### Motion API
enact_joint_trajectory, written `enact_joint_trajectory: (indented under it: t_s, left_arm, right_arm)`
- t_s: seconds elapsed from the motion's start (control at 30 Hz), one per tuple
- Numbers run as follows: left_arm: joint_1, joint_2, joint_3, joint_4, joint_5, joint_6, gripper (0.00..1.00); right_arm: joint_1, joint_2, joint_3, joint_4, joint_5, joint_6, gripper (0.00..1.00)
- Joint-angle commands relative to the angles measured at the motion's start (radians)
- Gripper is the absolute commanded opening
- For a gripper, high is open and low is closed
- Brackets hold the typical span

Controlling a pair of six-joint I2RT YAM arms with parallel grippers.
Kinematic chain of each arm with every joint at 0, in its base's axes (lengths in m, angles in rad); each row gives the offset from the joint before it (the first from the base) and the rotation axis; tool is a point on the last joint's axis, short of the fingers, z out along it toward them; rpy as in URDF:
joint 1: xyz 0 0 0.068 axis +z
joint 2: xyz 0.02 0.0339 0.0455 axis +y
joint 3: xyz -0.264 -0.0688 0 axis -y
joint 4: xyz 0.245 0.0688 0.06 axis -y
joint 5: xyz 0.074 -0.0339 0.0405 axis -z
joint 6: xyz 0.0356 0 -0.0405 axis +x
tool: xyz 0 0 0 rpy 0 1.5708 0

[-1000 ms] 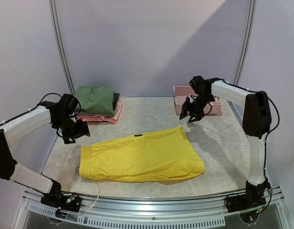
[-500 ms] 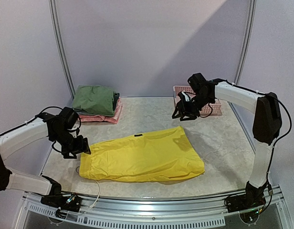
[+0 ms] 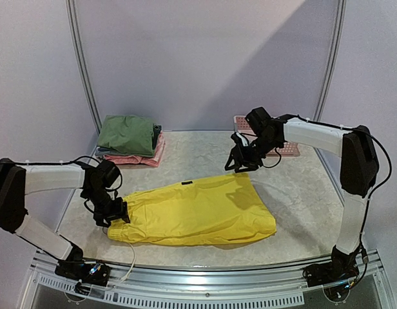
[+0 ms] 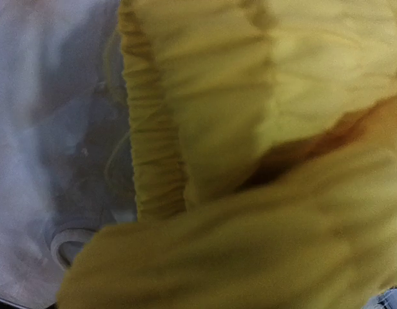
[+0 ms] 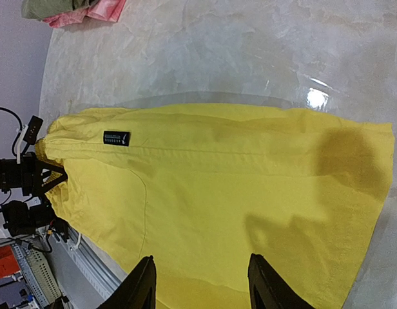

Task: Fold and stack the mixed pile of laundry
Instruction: Pick up the rectangle-folded shorts from the center of the board.

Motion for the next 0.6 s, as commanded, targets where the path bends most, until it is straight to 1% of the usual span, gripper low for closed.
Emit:
enact_joint_trajectory:
  t_s: [0.0,0.1,0.17,0.27,0.4,0.47,0.5,0.57]
  left_arm:
    - [-0.008,0.073,-0.03,0.115,0.024,0.002,0.7]
    - [-0.009,0.13,-0.027,0.165,0.034,0.012,0.63]
    - [-0.009,0.17,-0.03,0.203,0.053,0.008,0.55]
    - [-0.01,0.211,-0.028,0.242,0.068,0.002,0.36]
    - [-0.01,0.215,-0.01,0.28,0.071,-0.002,0.15]
    - [-0.01,0.217,0.01,0.283,0.073,0.0,0.02]
    - [-0.012,0.216,0.025,0.28,0.076,0.003,0.0]
    - [-0.014,0.208,0.058,0.253,0.074,0.013,0.0]
  right_arm:
    - [-0.004,-0.055,-0.041,0.007,0.0,-0.016,0.49]
    - [-0.003,-0.069,-0.059,0.007,-0.002,-0.011,0.49]
    - [-0.002,-0.075,-0.065,0.003,-0.001,-0.01,0.49]
    - [-0.002,-0.079,-0.065,-0.006,0.005,-0.014,0.49]
    - [-0.002,-0.08,-0.067,-0.01,0.007,-0.018,0.48]
    - [-0.002,-0.081,-0.071,-0.007,0.005,-0.017,0.48]
    - [-0.001,-0.081,-0.073,-0.006,0.003,-0.017,0.48]
    - [0.001,-0.081,-0.071,-0.005,0.002,-0.02,0.48]
